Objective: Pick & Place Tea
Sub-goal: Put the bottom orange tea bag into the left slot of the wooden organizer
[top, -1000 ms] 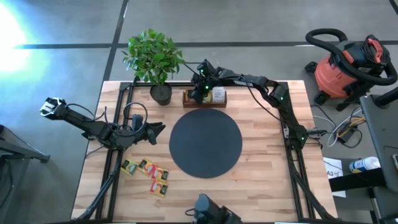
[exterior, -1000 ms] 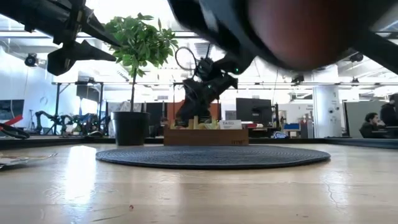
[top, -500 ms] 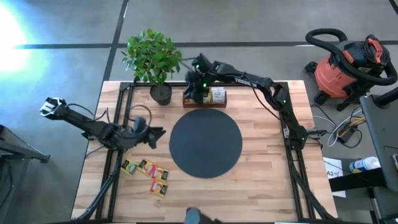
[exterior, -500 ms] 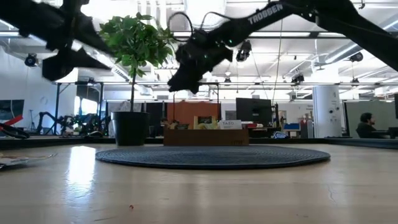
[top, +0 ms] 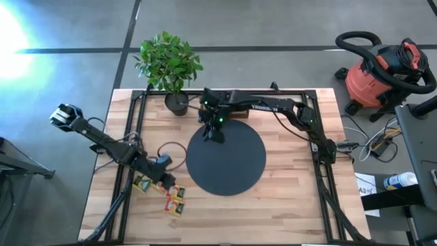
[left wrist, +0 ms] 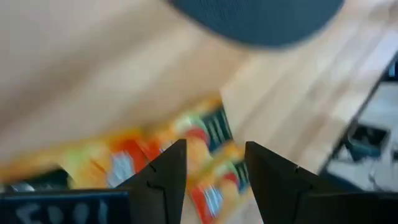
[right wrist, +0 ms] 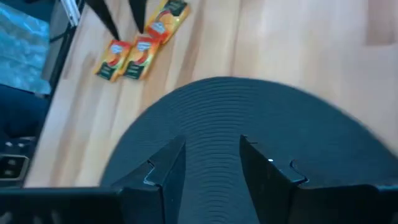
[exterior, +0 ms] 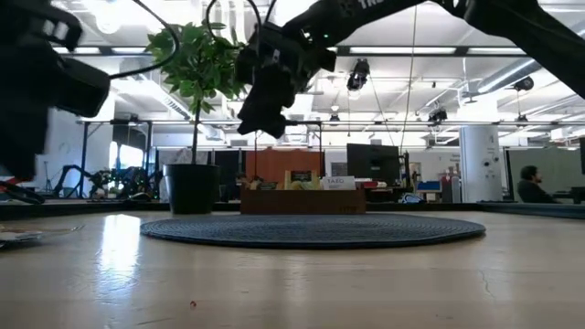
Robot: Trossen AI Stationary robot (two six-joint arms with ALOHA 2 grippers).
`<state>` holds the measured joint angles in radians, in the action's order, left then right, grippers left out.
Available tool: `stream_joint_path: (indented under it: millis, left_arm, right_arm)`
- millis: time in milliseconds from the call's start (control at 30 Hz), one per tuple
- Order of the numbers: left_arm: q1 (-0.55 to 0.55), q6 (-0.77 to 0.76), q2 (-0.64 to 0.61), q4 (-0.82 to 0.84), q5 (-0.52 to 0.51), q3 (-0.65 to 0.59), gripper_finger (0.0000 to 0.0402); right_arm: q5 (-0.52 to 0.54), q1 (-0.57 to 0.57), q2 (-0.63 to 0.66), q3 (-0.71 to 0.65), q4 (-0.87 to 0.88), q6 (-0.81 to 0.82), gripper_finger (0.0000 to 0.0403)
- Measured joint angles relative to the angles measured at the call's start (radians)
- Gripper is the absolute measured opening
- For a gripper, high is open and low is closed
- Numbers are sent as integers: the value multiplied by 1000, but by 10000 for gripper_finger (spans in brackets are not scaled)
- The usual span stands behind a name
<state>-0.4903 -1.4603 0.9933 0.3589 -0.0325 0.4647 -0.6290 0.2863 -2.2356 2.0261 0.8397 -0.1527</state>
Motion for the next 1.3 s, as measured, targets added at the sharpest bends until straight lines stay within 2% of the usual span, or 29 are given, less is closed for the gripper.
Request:
stream_joint_path:
  millis: [133, 367, 467, 667, 833, 900, 1067, 1133, 1300]
  left_arm:
    - [-81, -21, 61, -1, 58, 65, 137]
    - [-225, 55, 214, -7, 51, 165, 137]
    - [-231, 60, 306, -56, 52, 165, 137]
    - [-231, 75, 461, -276, 57, 165, 137]
    - [-226, 47, 531, -288, 39, 169, 137]
    - [-218, 50, 541, -280, 3, 169, 137]
    - [-150, 98, 529, -250, -229, 154, 137]
    - [-107, 100, 520, -234, -291, 147, 137]
    - [-52, 140, 459, -203, -302, 136, 137]
  right_arm:
    - [0, -49, 0, -14, 3, 48, 137]
    - [0, -123, 0, -65, -12, 40, 131]
    - [0, -143, 0, -87, -43, 45, 129]
    - [0, -170, 0, -123, -76, 75, 129]
    - [1, -192, 0, -131, -77, 75, 126]
    - [0, -199, 0, -131, -84, 79, 125]
    - [8, -204, 0, -132, -118, 144, 125]
    - [21, -203, 0, -132, -132, 191, 125]
    - [27, -204, 0, -140, -158, 351, 125]
